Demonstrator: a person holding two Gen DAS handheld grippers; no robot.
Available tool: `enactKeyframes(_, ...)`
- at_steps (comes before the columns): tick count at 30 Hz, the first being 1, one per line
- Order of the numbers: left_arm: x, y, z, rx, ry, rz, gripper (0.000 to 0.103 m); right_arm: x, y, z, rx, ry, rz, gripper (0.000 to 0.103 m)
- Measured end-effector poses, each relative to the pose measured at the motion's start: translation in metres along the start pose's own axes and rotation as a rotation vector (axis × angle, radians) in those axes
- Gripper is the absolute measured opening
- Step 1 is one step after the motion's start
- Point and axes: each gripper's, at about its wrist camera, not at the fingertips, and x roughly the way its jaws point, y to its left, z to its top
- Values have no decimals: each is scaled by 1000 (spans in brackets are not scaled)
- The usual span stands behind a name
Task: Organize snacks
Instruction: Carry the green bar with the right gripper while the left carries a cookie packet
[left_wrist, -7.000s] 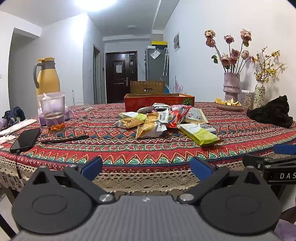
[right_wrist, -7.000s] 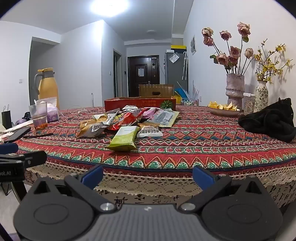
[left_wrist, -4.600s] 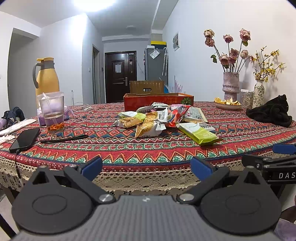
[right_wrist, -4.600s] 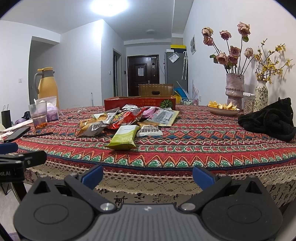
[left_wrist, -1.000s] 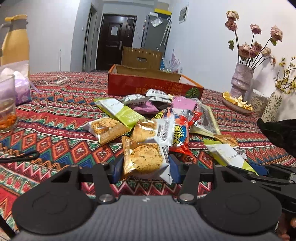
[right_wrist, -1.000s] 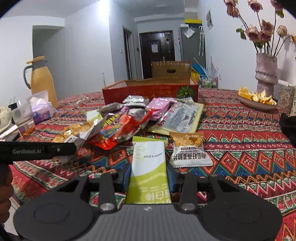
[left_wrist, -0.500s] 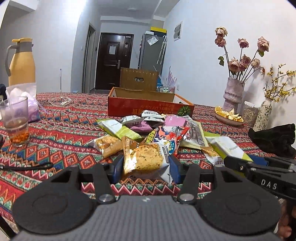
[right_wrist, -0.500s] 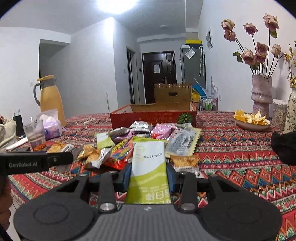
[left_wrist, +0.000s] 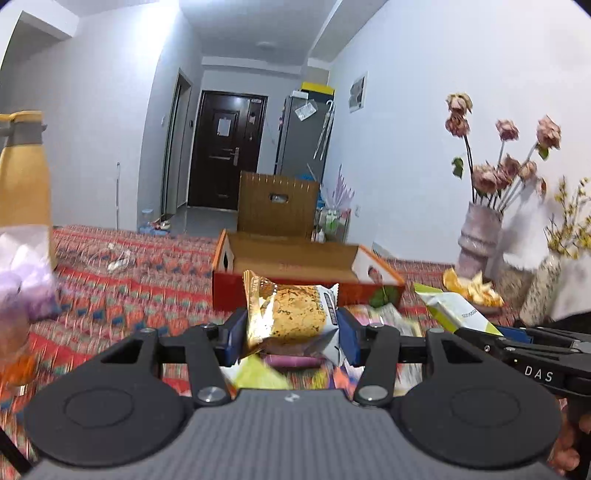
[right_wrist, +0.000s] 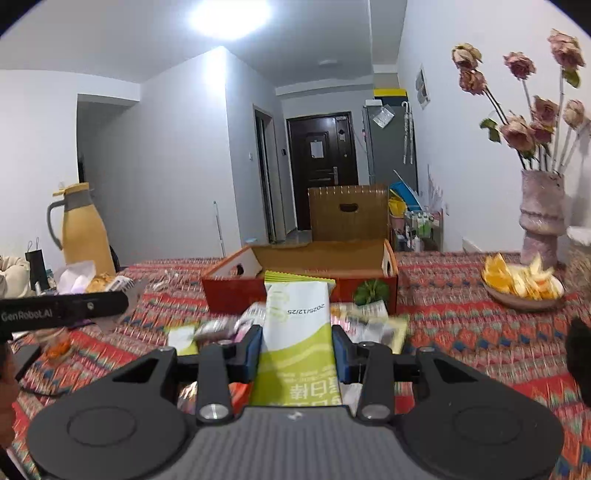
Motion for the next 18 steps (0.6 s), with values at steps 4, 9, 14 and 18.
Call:
enactKeyframes(4,35,5,29,26,-36,1,52,37,-15,28,-9,-7,-1,38)
enactKeyframes(9,88,12,60,35,-32,-14,52,84,-29,63,-29,-16,-13,38)
enactKeyframes(14,140,13,85,51,-36,-21,52,133,-44,90,-27,-21,-19,38)
enactKeyframes(18,181,19,101,39,-25,-16,52,176,-57,108,-16,-8,-26,38)
